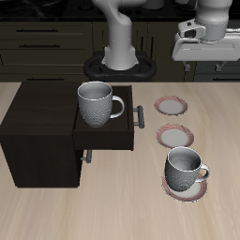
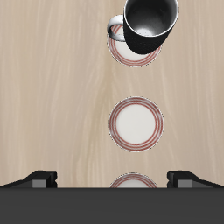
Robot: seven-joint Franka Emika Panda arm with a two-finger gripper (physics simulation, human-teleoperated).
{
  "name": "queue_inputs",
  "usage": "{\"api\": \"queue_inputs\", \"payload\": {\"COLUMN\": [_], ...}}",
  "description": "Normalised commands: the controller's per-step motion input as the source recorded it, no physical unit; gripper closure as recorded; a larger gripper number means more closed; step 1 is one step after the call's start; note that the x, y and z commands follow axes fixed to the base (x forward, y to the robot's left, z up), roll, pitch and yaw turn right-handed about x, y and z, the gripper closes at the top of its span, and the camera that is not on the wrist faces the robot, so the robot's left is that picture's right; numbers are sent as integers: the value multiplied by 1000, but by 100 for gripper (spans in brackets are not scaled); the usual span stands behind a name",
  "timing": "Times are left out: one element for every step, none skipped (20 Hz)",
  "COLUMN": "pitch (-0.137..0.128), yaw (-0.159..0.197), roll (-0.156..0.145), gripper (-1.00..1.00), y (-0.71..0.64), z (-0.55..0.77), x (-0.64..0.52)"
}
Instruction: Place the porcelain mug that is on the plate onto the top of the cabinet
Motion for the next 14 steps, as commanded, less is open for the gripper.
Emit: {"api": "queue_inputs", "payload": {"pitch": [63,-78,-37,15,22,-46,57,-8,0,-29,-28,0,-22,55], "yaw": [25,138,-8,-46,40,-62,6,1,-98,66,11,0,54,-16], "roll": [10,-24,-67,-44,40,-116,45,-35,-58,44,-57,0,-27,23], "gripper": [-100,-100,-100,-100,-100,-100,-100,-100,-100,-100,-100,-100,-100,-100], "y": [-16,85,-172,29,16,-185,34,-90,-93,124,-52,12,69,85], "z": [-33,109,52,-19,53,42,-38,42,29,21,-53,1,-105,-84], "x": [393,661,219,50,512,372,282,336,224,161,788,-35,658,401]}}
